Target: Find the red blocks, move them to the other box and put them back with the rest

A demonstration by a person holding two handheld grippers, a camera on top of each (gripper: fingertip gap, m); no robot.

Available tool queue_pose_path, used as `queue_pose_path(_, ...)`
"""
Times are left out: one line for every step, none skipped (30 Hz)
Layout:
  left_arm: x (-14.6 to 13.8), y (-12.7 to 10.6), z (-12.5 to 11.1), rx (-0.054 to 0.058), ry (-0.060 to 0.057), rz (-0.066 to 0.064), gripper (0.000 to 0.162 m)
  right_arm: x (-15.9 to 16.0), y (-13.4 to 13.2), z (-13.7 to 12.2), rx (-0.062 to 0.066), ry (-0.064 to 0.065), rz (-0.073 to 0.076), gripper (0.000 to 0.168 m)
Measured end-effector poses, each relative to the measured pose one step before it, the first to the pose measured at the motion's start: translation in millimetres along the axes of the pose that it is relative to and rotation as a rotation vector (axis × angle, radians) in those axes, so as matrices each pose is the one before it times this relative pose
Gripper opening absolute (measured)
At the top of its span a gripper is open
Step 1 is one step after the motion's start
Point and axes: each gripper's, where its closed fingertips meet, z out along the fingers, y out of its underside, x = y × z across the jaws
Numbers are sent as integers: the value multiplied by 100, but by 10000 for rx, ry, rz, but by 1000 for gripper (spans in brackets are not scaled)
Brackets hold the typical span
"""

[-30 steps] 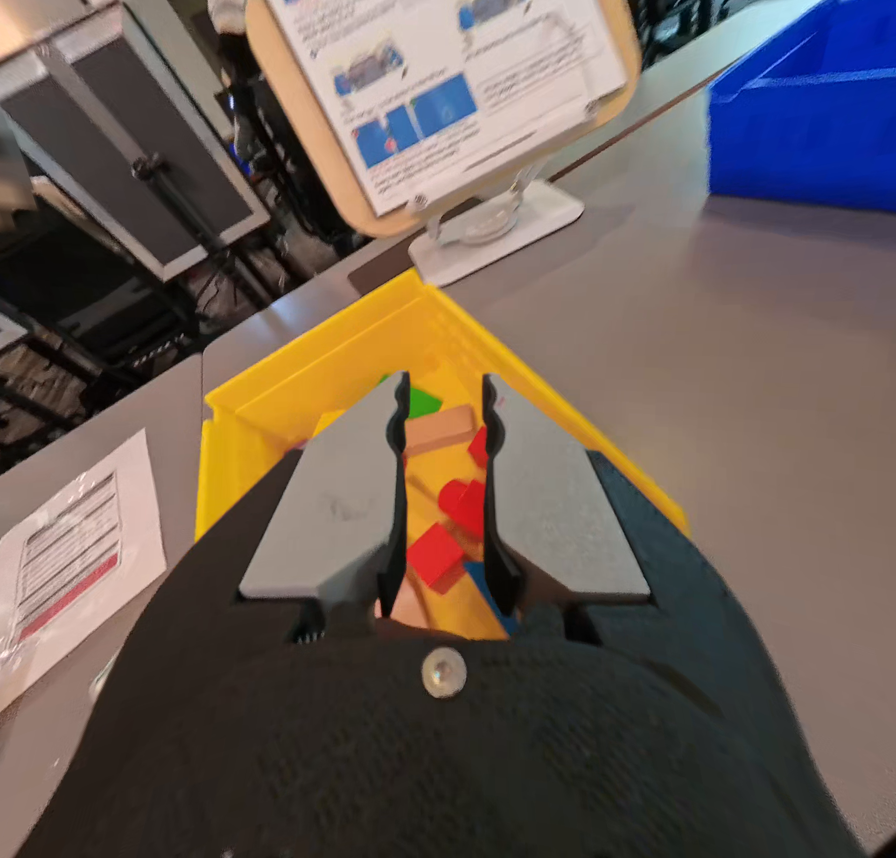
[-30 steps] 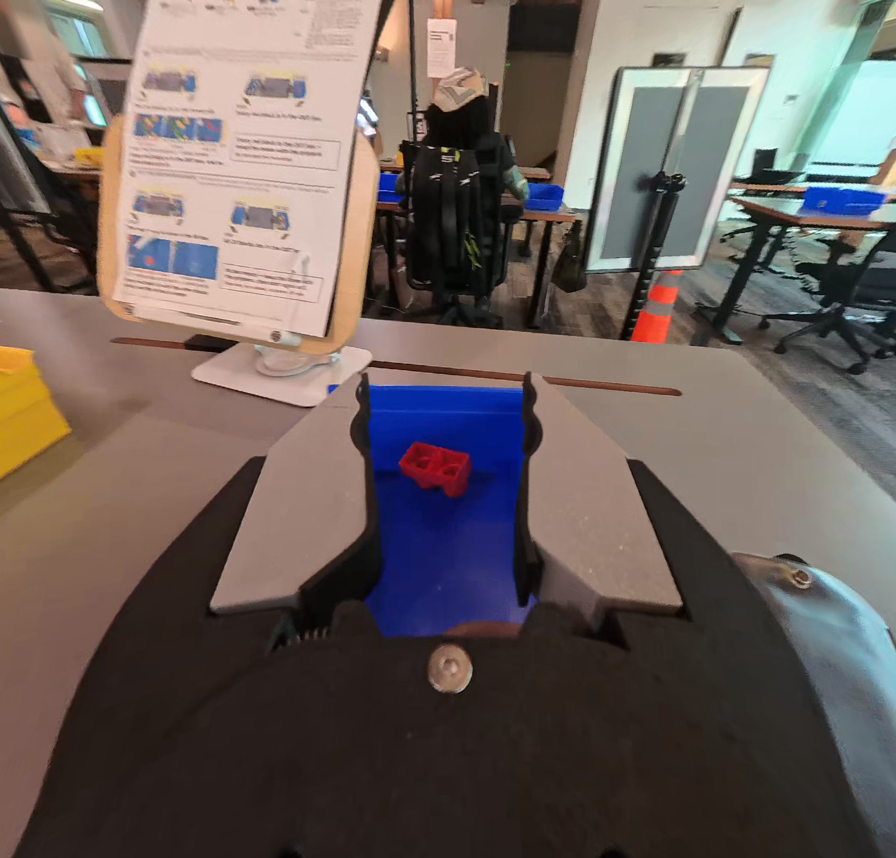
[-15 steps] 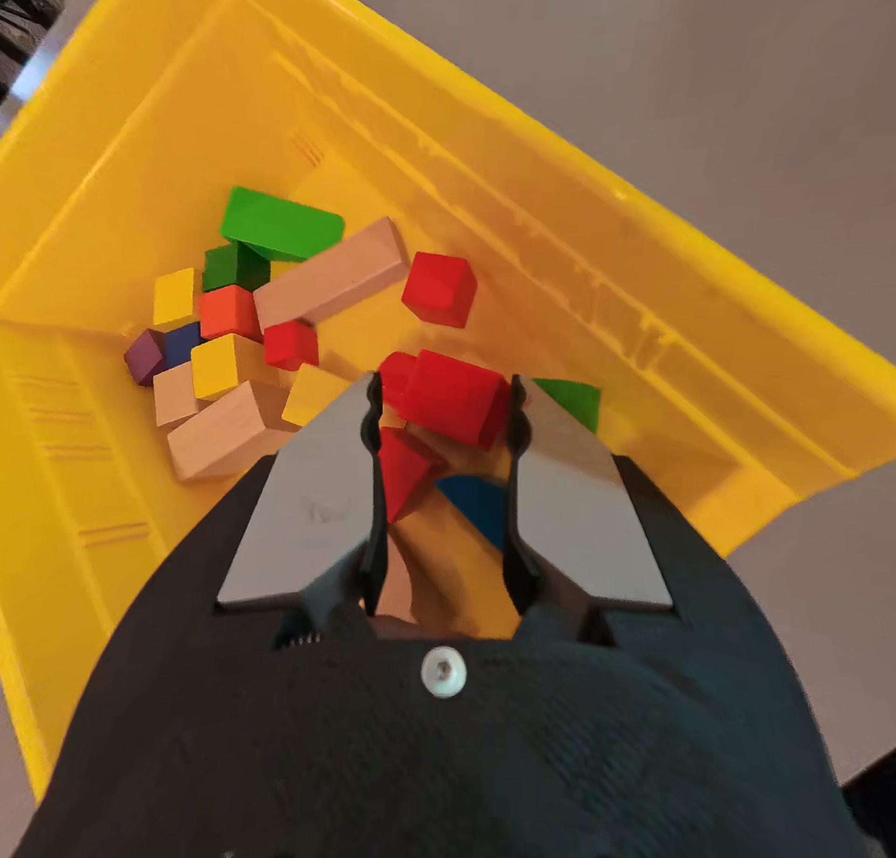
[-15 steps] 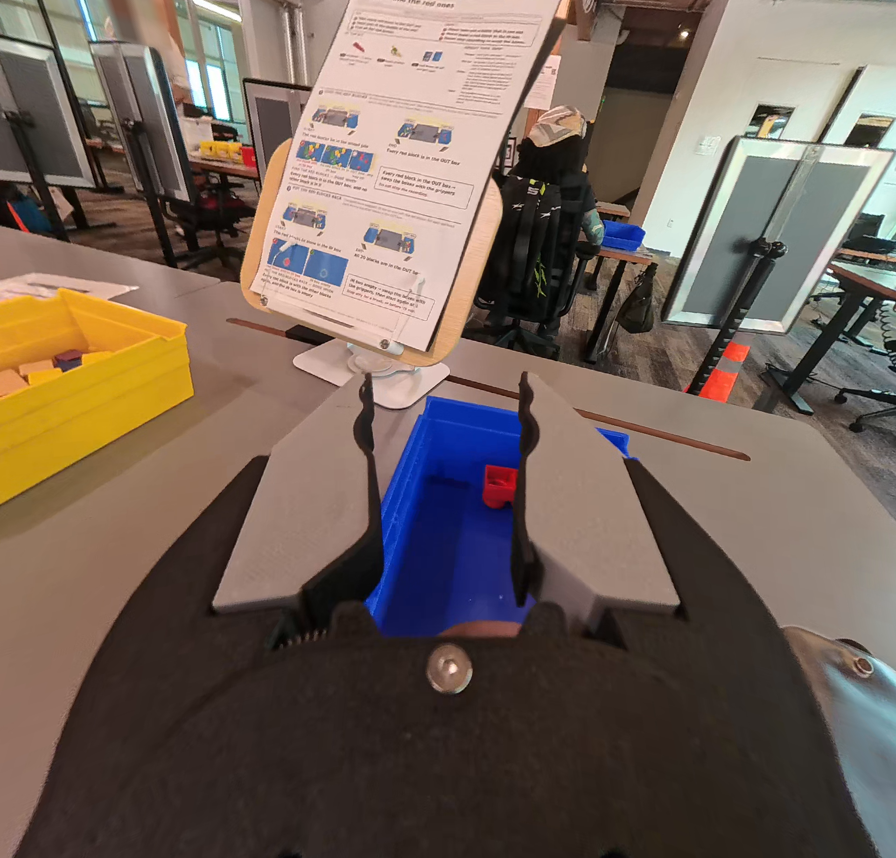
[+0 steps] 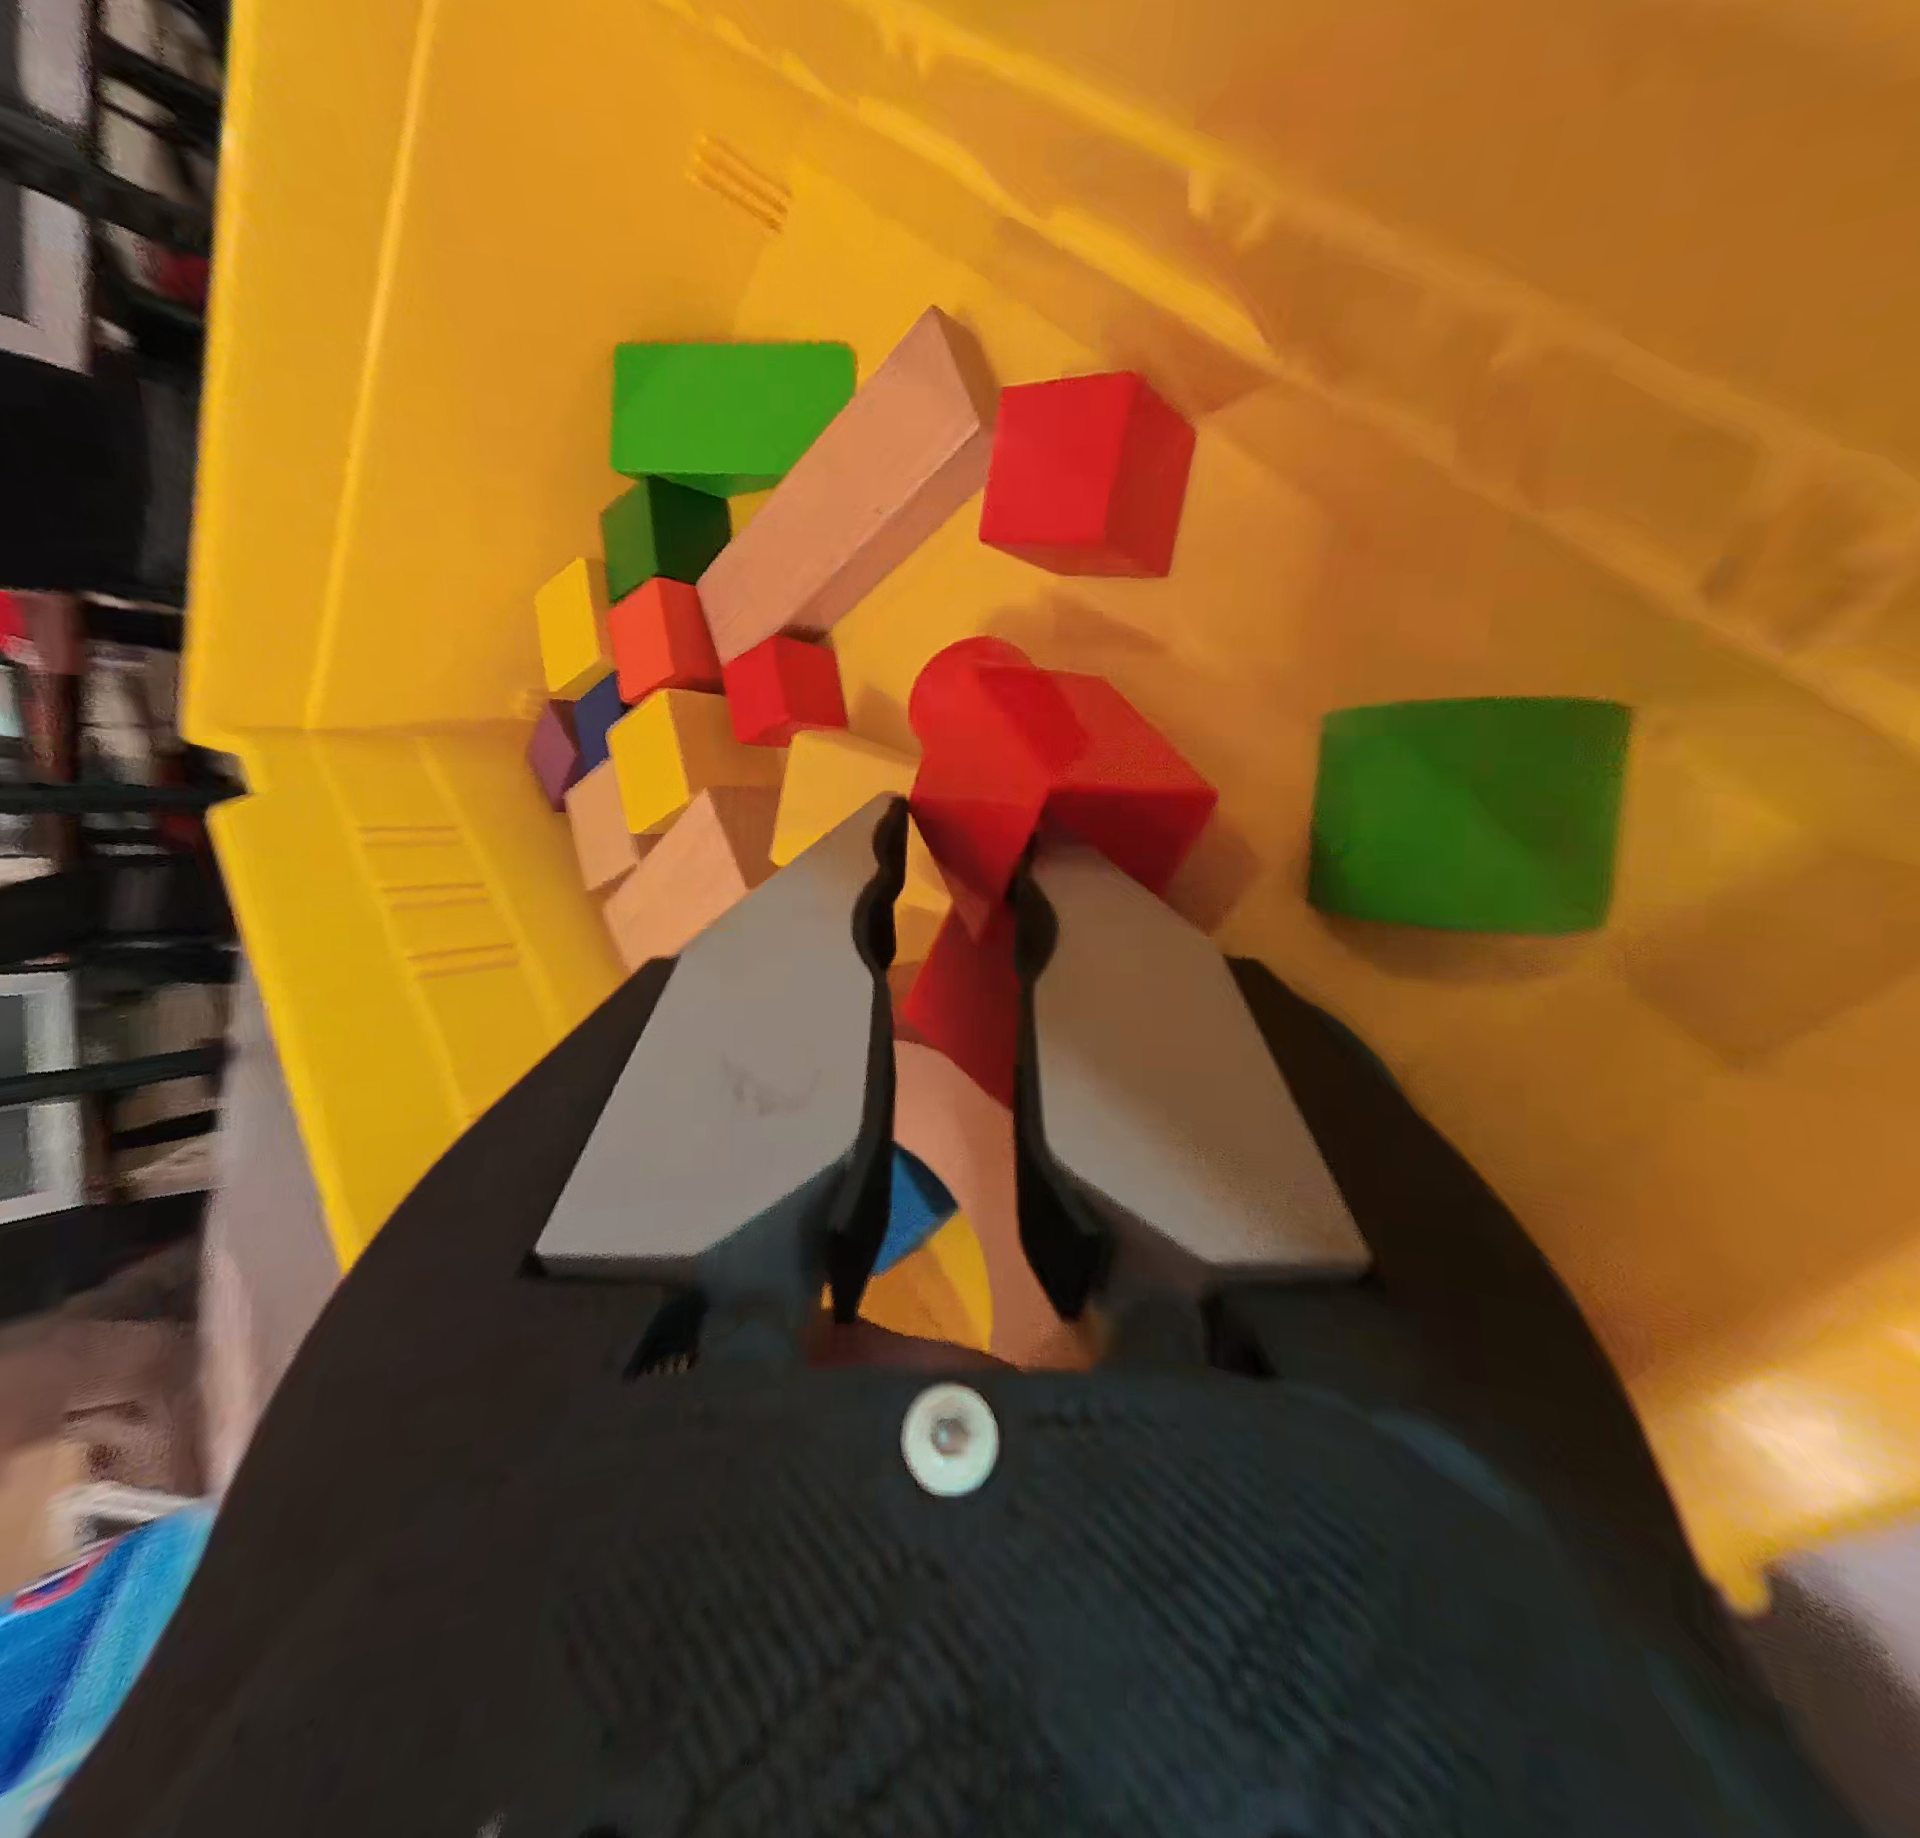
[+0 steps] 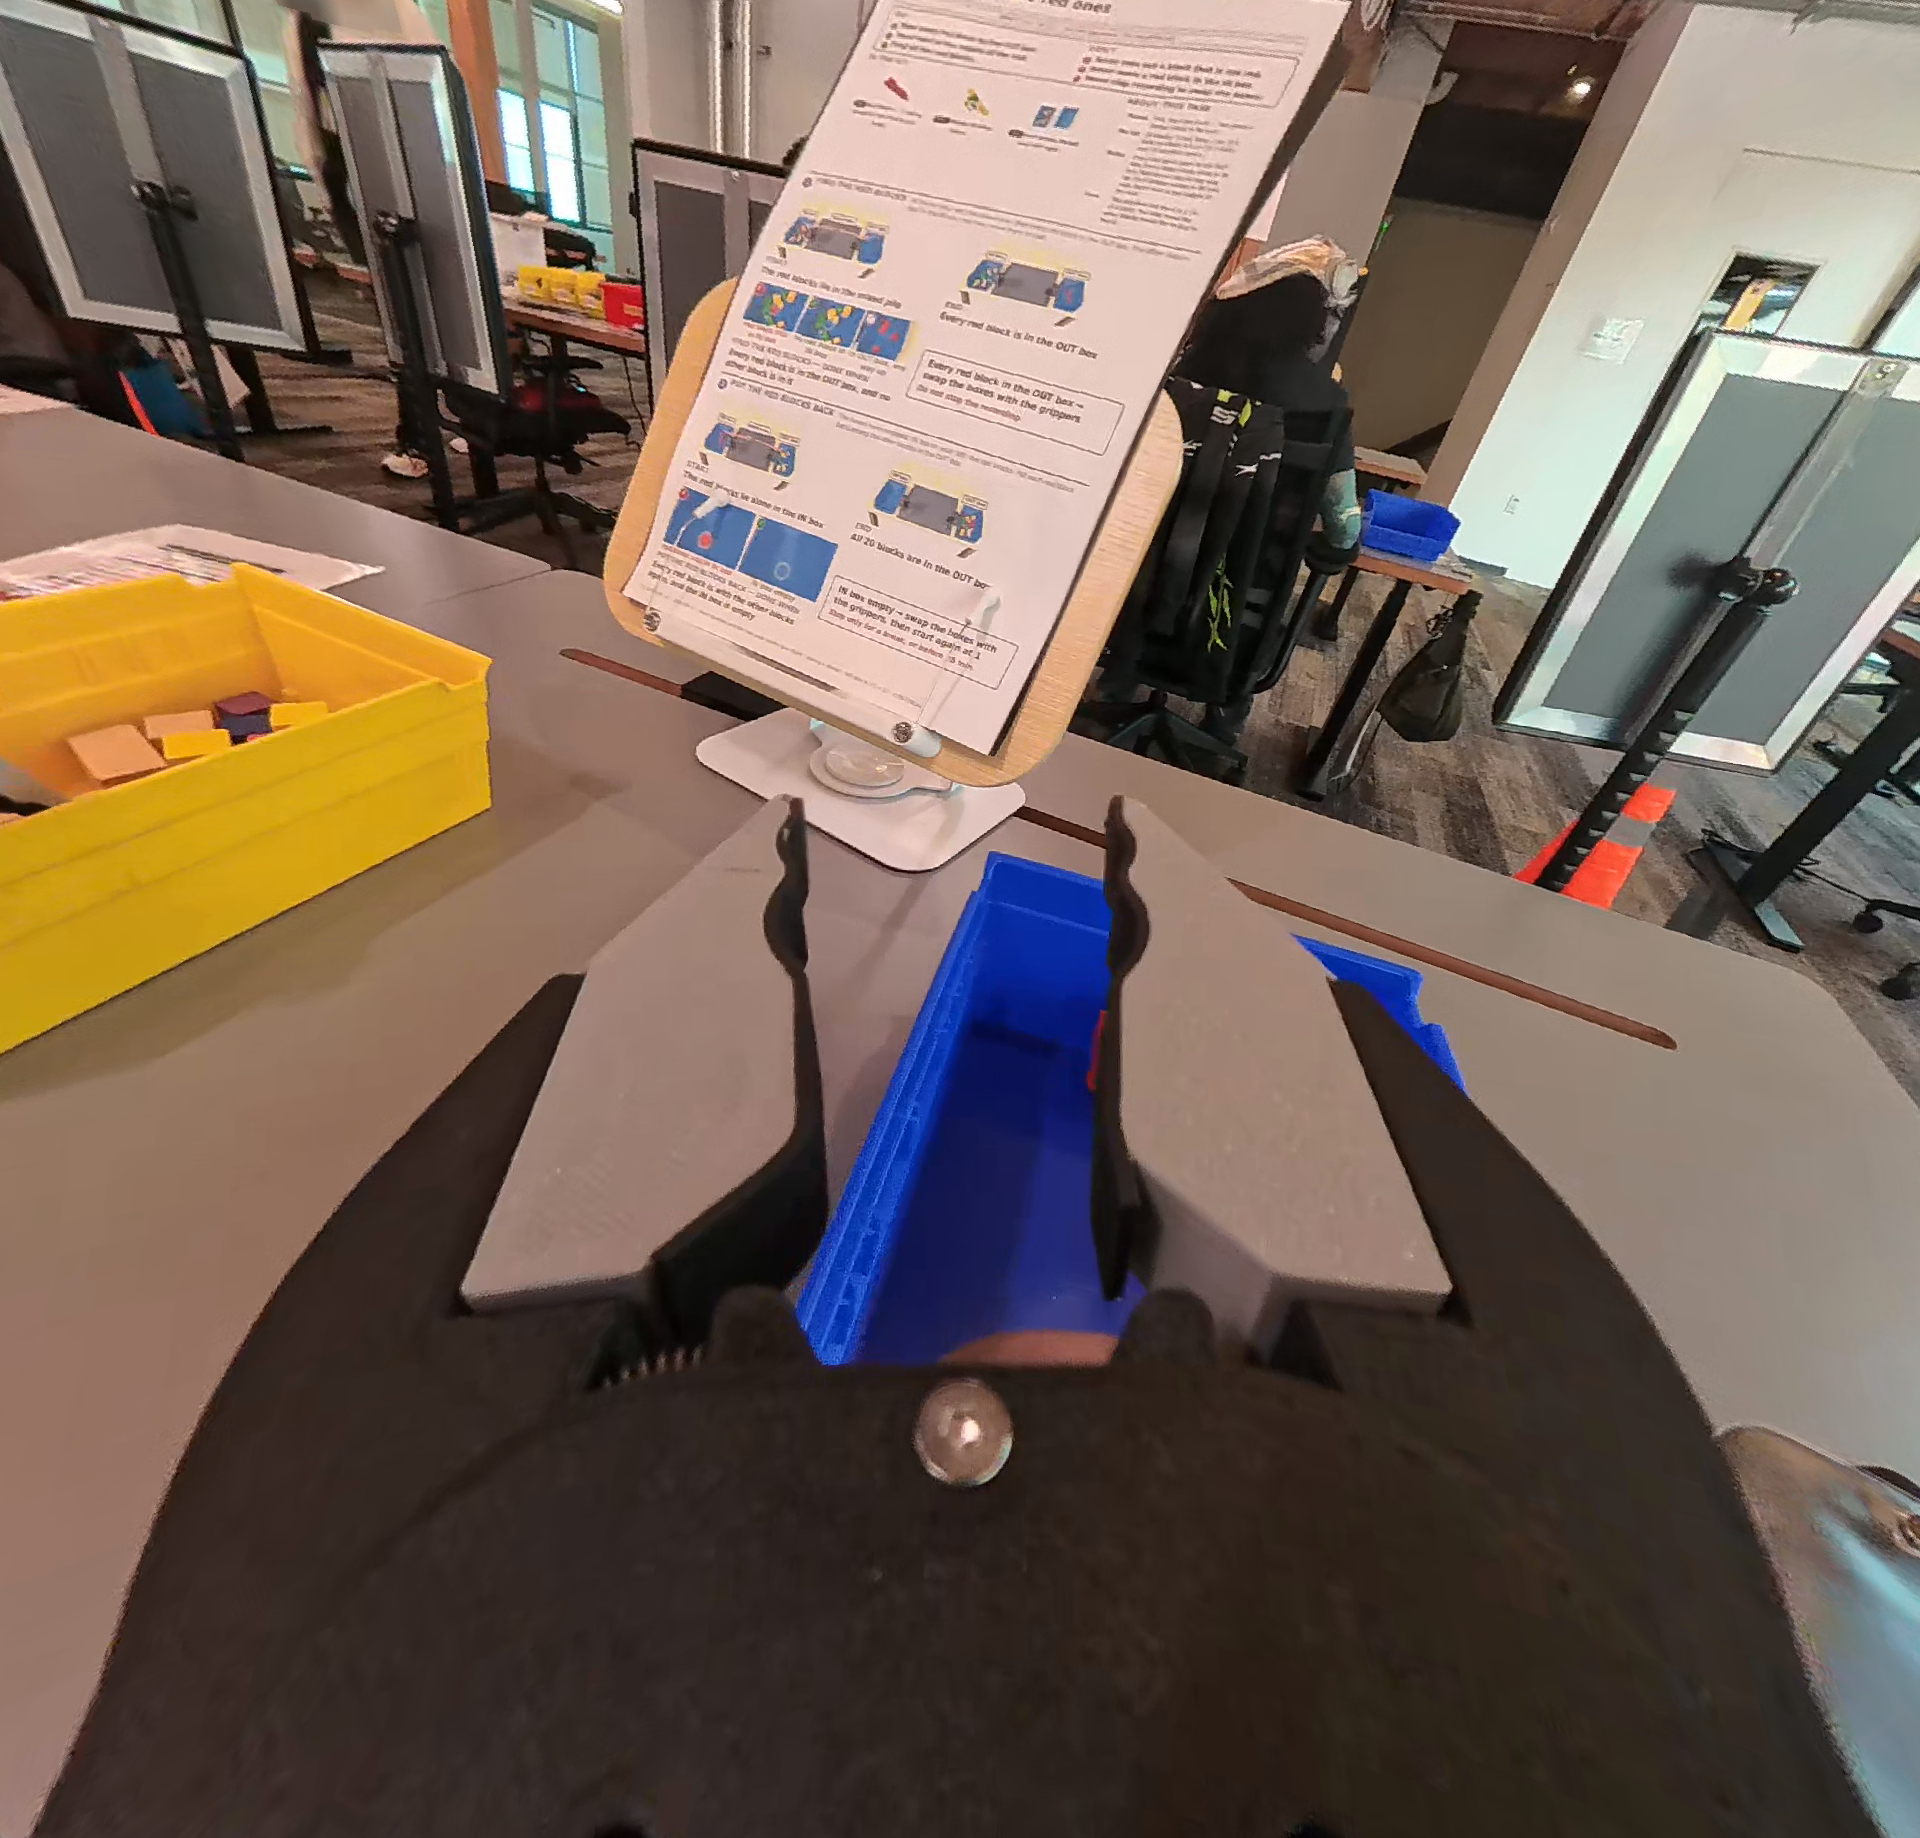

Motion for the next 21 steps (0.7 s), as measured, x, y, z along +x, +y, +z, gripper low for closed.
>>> queue_pose_path(-158, -163, 132, 60, -304, 270, 15, -55, -25, -31, -14, 32, -73, 55)
queue_pose_path(134, -200, 90, 28, 0, 111, 15, -22, -36, -47, -4, 39, -76, 55)
queue_pose_path(-36, -294, 70, 62, -16, -33, 14, -18, -45, -61, 9, 20, -56, 55)
queue_pose_path(-296, -280, 27, 89, -129, -119, 11, -24, -50, -55, 18, 1, -23, 55)
queue_pose_path(-527, -361, -83, 168, -229, -149, 7, -6, -34, -57, 16, -16, 12, 55)
queue_pose_path(-1032, -576, -285, 331, -503, -107, 6, -16, 6, -52, -2, -36, 33, 55)
queue_pose_path(-1528, -950, -619, 586, -813, -31, 6, -52, 20, -51, -19, -59, 48, 55)
queue_pose_path(-1770, -1399, -953, 857, -953, 77, 6, -160, 10, -41, -16, -109, 65, 55)
queue_pose_path(-2258, -1706, -1169, 1007, -1215, -54, 7, -307, -26, -28, 0, -192, 91, 55)
queue_pose_path(-2319, -2121, -1337, 1211, -1227, -151, 7, -492, -58, 4, 18, -288, 134, 55)
queue_pose_path(-1239, -2514, -1368, 1427, -571, -87, 6, -707, -68, 54, 24, -390, 192, 55)
queue_pose_path(-375, -2557, -1230, 1347, -115, -88, 6, -994, -74, 134, 22, -516, 244, 55)
queue_pose_path(128, -2459, -1004, 1224, 45, -53, 6, -1368, -73, 239, 18, -682, 271, 55)
queue_pose_path(636, -2329, -732, 1087, 242, -21, 6, -1795, -48, 374, 14, -867, 270, 55)
queue_pose_path(1322, -2267, -519, 1017, 599, -36, 6, -2221, -15, 538, 19, -1052, 257, 55)
queue_pose_path(1221, -2140, -241, 912, 484, -140, 7, -2531, 110, 771, -23, -1194, 235, 56)
queue_pose_path(531, -1809, 48, 694, 53, -275, 6, -2567, 374, 1009, -143, -1216, 228, 57)
queue_pose_path(333, -1559, 166, 549, -33, -349, 6, -2313, 602, 1246, -239, -1106, 220, 58)
queue_pose_path(412, -1529, 172, 556, 30, -320, 6, -1908, 729, 1409, -274, -924, 173, 61)
queue_pose_path(636, -1394, 161, 526, 179, -240, 6, -1522, 773, 1456, -271, -747, 121, 63)
queue_pose_path(910, -1179, 159, 414, 363, -206, 6, -1203, 695, 1439, -230, -602, 101, 65)
